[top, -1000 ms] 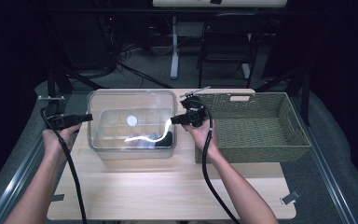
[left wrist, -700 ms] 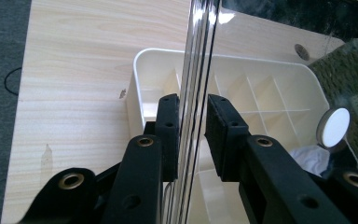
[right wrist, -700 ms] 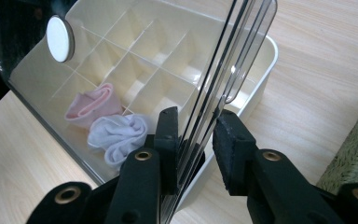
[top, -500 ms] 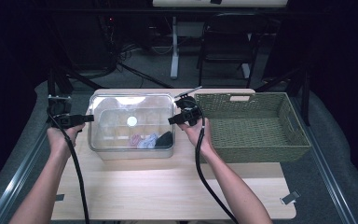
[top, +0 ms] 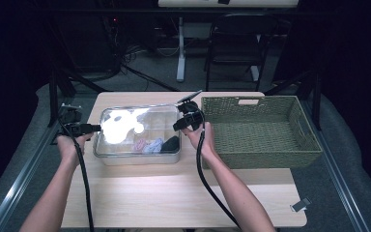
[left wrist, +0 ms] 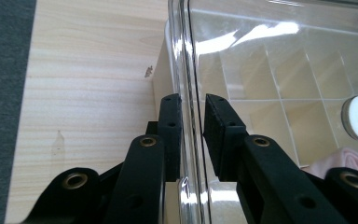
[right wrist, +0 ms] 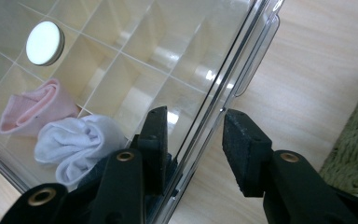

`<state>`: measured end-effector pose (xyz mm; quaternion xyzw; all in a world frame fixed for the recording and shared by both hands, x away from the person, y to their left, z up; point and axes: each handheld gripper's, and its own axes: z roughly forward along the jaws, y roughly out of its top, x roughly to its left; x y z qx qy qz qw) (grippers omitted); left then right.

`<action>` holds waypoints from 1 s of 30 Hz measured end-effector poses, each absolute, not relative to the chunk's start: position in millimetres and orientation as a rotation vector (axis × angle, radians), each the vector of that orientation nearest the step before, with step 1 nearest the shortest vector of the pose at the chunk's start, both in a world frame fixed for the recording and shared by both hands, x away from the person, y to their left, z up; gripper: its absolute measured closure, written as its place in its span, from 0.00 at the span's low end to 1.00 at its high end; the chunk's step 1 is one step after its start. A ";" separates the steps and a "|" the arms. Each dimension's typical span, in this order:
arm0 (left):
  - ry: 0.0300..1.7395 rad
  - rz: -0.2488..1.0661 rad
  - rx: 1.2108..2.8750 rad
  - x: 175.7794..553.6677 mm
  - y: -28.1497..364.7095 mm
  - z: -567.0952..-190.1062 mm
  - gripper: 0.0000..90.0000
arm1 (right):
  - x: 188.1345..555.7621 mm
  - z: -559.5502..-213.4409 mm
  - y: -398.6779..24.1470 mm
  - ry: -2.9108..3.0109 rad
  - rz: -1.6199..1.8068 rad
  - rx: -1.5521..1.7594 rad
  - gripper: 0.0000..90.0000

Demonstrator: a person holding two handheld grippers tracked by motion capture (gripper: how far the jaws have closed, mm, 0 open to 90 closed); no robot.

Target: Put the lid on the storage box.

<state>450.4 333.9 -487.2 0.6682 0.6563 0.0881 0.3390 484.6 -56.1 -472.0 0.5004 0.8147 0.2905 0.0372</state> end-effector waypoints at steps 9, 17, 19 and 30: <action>1.722 0.257 1.776 449.5 328.2 -494.3 0.79 | 490.0 -478.0 -43.7 2.551 0.729 1.515 0.58; 1.711 0.305 1.795 435.1 337.2 -494.0 0.59 | 478.8 -470.5 -53.3 2.550 0.789 1.483 0.48; 1.702 0.309 1.801 429.8 338.5 -493.1 0.57 | 473.3 -467.4 -57.4 2.565 0.798 1.455 0.47; 1.588 0.369 1.878 393.0 330.1 -483.2 0.32 | 436.9 -462.4 -74.7 2.623 0.870 1.362 0.35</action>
